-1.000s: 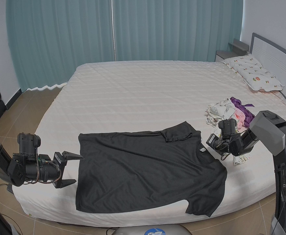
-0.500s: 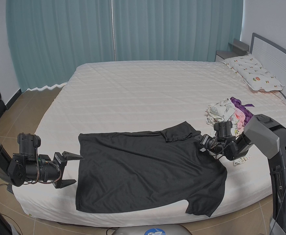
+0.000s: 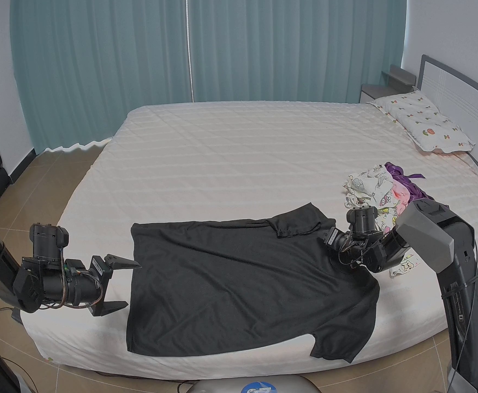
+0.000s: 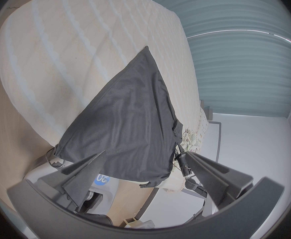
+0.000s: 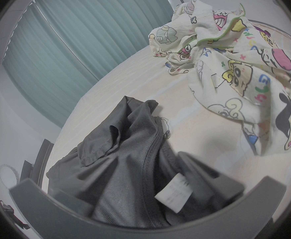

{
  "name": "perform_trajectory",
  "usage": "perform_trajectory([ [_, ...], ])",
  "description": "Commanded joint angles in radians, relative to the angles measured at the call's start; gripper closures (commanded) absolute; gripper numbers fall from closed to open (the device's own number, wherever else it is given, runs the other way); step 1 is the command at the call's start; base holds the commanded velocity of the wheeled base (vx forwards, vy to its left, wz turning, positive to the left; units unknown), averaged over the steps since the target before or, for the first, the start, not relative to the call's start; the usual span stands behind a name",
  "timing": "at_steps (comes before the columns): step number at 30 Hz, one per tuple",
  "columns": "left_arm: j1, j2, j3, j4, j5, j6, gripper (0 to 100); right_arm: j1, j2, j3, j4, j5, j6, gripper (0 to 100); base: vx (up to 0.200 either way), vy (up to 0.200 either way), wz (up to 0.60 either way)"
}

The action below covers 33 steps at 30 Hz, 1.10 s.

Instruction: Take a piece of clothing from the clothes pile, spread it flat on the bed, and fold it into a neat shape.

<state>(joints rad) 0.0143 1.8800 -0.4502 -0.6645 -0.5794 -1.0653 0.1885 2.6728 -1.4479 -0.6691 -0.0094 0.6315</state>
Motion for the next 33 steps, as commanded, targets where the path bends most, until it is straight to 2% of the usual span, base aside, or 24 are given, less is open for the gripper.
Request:
perform_trajectory([
  [1,-0.004,0.002,0.001,0.000,0.000,0.001,0,-0.011,-0.007,0.011,-0.001,-0.001,0.001,100,0.000,0.000,0.00],
  [5,-0.004,0.002,0.001,0.000,0.000,0.001,0,-0.029,-0.037,0.044,0.003,-0.001,0.001,100,0.000,0.000,0.00],
  [7,-0.004,0.002,0.001,0.000,0.001,0.001,0,-0.054,-0.096,0.124,0.011,0.003,-0.012,100,0.000,0.000,0.00],
  [13,-0.004,0.002,0.001,0.000,0.001,0.001,0,-0.087,-0.172,0.233,0.010,0.014,-0.104,100,0.000,0.000,0.00],
  [21,-0.004,0.002,0.001,0.000,0.001,0.002,0,-0.092,-0.306,0.416,0.022,0.097,-0.165,100,0.000,0.000,0.00],
  [22,-0.004,0.002,0.001,0.000,0.001,0.002,0,-0.092,-0.310,0.425,0.029,0.100,-0.179,0,0.000,0.000,0.00],
  [25,-0.004,0.002,0.001,0.000,0.001,0.002,0,-0.092,-0.320,0.435,0.069,0.101,-0.217,0,0.000,0.000,0.00],
  [31,-0.005,0.002,0.001,0.000,0.001,0.002,0,-0.086,-0.355,0.405,0.069,0.103,-0.213,0,0.000,0.000,0.00],
  [33,-0.005,0.004,0.001,0.000,0.001,0.002,0,-0.064,-0.378,0.360,0.071,0.103,-0.179,0,0.000,0.000,0.00],
])
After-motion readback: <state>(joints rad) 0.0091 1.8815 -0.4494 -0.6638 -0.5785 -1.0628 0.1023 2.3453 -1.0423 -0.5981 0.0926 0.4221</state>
